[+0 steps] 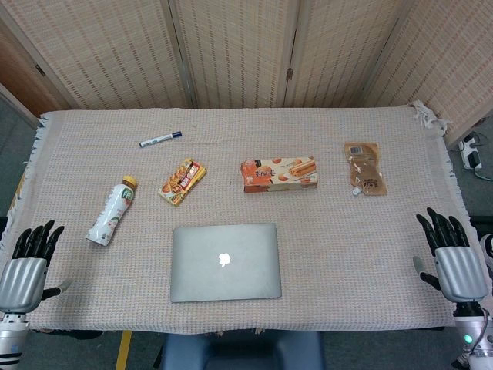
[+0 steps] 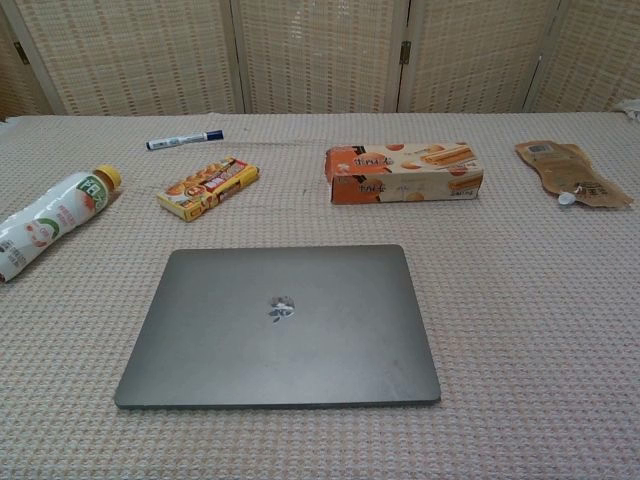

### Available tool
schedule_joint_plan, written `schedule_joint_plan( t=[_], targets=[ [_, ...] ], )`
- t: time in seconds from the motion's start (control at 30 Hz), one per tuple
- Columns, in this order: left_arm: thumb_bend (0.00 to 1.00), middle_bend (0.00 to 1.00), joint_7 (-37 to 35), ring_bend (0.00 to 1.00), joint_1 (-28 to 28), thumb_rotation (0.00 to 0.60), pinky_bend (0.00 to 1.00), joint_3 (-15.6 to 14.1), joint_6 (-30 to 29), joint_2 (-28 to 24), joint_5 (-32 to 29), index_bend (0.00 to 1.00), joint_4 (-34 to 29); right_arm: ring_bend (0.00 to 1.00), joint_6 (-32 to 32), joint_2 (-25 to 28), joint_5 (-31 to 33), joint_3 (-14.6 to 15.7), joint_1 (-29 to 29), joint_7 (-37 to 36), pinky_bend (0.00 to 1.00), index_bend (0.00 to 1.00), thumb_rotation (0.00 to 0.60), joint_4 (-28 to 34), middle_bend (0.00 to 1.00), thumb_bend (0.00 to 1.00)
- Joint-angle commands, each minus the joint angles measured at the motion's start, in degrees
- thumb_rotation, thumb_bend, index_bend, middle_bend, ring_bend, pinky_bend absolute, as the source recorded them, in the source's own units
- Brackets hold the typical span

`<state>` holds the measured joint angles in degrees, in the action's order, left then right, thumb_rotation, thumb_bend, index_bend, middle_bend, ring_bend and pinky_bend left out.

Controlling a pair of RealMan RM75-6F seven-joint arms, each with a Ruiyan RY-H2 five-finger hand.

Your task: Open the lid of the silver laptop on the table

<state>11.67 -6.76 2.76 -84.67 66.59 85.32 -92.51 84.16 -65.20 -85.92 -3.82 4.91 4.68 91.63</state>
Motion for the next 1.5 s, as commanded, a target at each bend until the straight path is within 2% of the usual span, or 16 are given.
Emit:
schedule_joint_plan(
  t=[0.03, 0.37, 0.53, 0.67, 0.87, 1.17, 1.37, 1.5],
  targets=[
    [0.01, 0.02, -0.01, 0.0, -0.04, 0.6, 0.0, 0.06, 0.04, 0.24, -0.11, 0.0, 0.21, 0.07, 0.0, -0.05, -0.02, -0.06, 0.08, 0.03, 0.0, 0.0, 0.6, -0.05, 0.0, 0.43],
    [0.01, 0.03, -0.43, 0.0, -0.47, 0.6, 0.0, -0.03, 0.14, 0.33, 0.8, 0.0, 0.55, 0.07, 0.77, -0.03, -0.24, 0.01, -0.27, -0.42, 0.0, 0.0, 0.6, -0.33, 0.0, 0.43],
    [0.01, 0.03, -0.91, 0.0, -2.16, 0.6, 0.0, -0.04, 1.02, 0.24, 3.37, 0.0, 0.9, 0.07, 1.17, 0.04, -0.41, -0.04, -0.4, -0.88, 0.0, 0.0, 0.6, -0.61, 0.0, 0.43],
    [0.01, 0.04, -3.63, 0.0, -5.17, 0.6, 0.0, -0.41, 2.71, 0.23, 8.15, 0.0, 1.15, 0.06, 1.45, 0.22, -0.64, -0.17, -0.36, -1.08, 0.0, 0.0, 0.6, -0.58, 0.0, 0.43],
    [0.01, 0.05, -9.91, 0.0, -12.89, 0.6, 0.0, -1.58, 8.26, 1.44, 17.45, 0.02, 1.12, 0.07, 1.09, 0.39, -0.81, -0.33, 0.05, -1.2, 0.0, 0.0, 0.6, -0.46, 0.0, 0.43],
    [0.01, 0.05, -11.01, 0.0, -23.86, 0.6, 0.0, -1.6, 16.94, 7.59, 25.24, 0.04, -0.65, 0.07, 0.45, 0.76, -0.93, -0.24, 0.46, -0.73, 0.0, 0.0, 0.6, 0.12, 0.0, 0.43],
    [0.01, 0.06, -11.05, 0.0, -29.56, 0.6, 0.0, -1.6, 23.11, 13.25, 25.69, 0.05, -0.18, 0.07, 0.31, 0.75, -0.95, 0.0, 0.42, -0.72, 0.0, 0.0, 0.6, 0.07, 0.0, 0.43],
    [0.02, 0.06, -8.01, 0.0, -31.78, 0.6, 0.0, -1.41, 26.83, 17.03, 24.1, 0.05, 0.85, 0.07, 0.05, 0.59, -0.68, 0.11, 0.39, -1.09, 0.0, 0.0, 0.6, -0.34, 0.0, 0.43]
  ],
)
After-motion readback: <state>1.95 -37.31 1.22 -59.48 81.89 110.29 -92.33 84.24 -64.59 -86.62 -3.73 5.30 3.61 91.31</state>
